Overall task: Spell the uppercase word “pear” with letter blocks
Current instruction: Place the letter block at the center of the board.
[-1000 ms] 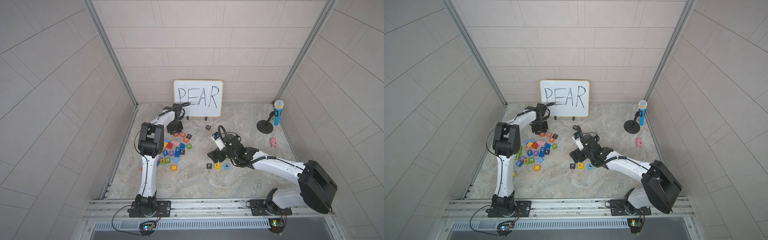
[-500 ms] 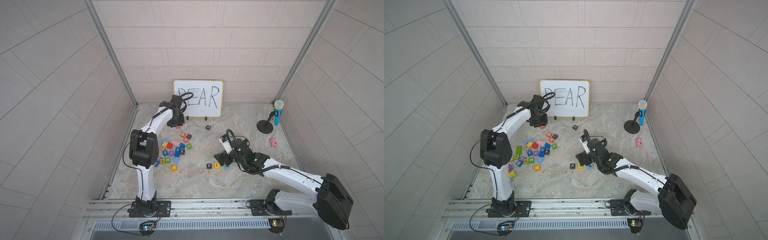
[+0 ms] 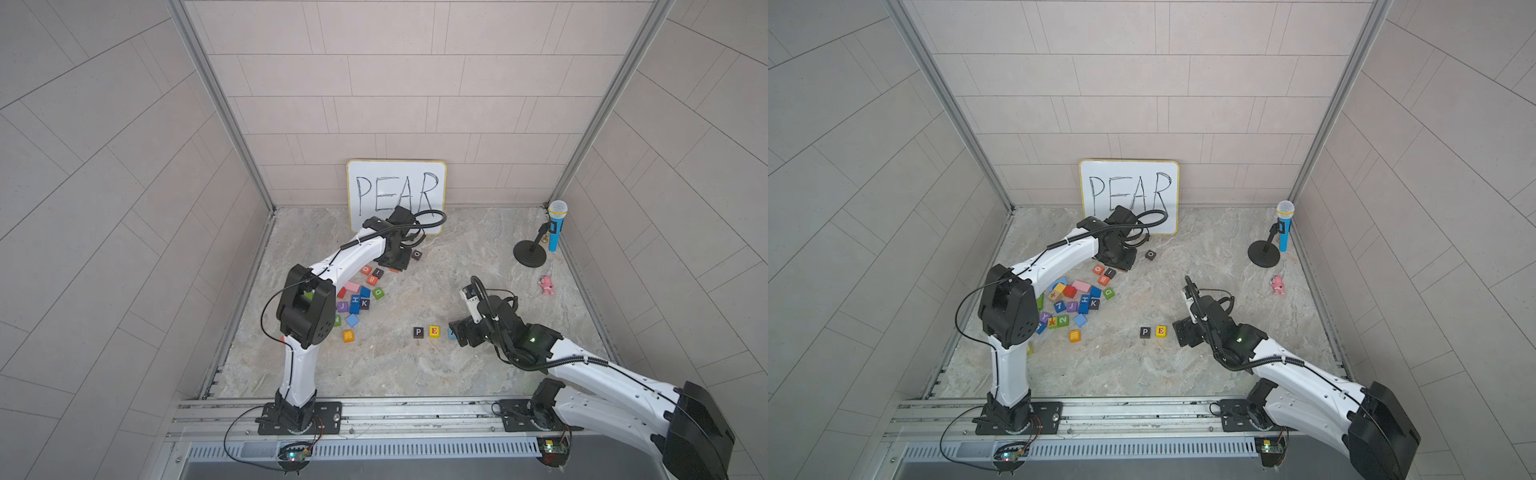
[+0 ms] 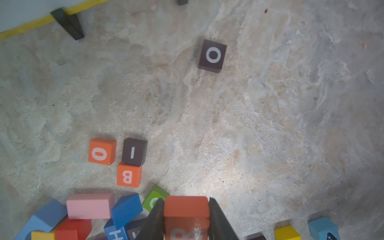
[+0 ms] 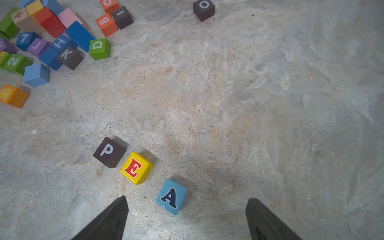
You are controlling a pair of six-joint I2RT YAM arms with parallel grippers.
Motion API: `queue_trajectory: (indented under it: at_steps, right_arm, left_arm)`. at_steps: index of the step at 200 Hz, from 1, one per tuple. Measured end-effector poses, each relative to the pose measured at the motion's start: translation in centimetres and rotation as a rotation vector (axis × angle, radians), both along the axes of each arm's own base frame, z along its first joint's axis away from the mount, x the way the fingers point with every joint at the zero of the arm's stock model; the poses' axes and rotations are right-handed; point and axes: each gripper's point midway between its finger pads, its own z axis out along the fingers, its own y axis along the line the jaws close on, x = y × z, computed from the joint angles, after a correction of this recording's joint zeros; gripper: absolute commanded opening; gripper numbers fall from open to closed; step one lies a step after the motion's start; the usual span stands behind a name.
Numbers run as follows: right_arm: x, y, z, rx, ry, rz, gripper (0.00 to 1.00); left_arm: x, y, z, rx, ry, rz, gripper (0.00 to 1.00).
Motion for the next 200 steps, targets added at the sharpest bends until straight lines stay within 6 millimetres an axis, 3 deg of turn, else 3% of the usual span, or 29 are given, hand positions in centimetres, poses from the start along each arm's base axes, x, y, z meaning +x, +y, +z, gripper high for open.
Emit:
queue_trajectory:
  at_steps: [30, 61, 125, 140, 200]
  right_arm:
    - [-0.4, -1.0, 0.8, 0.038, -0.038, -0.044, 0.94]
    - [-1.3, -2.0, -0.4, 0.047, -0.025, -0.071, 0.94]
    - [-2.1, -3.0, -1.2, 0.073, -0.027, -0.106, 0.94]
    - [-2.2, -3.1, -1.2, 0.076, -0.031, -0.112, 0.94]
    - [-2.2, -3.5, -1.1, 0.076, -0.043, -0.129, 0.94]
  left_arm:
    - [-1.0, -1.8, -3.5, 0.031, 0.063, -0.100, 0.00]
    - [-1.9, -3.5, -6.1, 0.068, 0.104, -0.193, 0.00]
    - [-2.1, -9.2, -8.5, 0.099, 0.104, -0.336, 0.00]
    - [-2.6, -9.7, -9.4, 0.109, 0.122, -0.354, 0.00]
    - [-3.3, -10.6, -9.4, 0.111, 0.125, -0.394, 0.00]
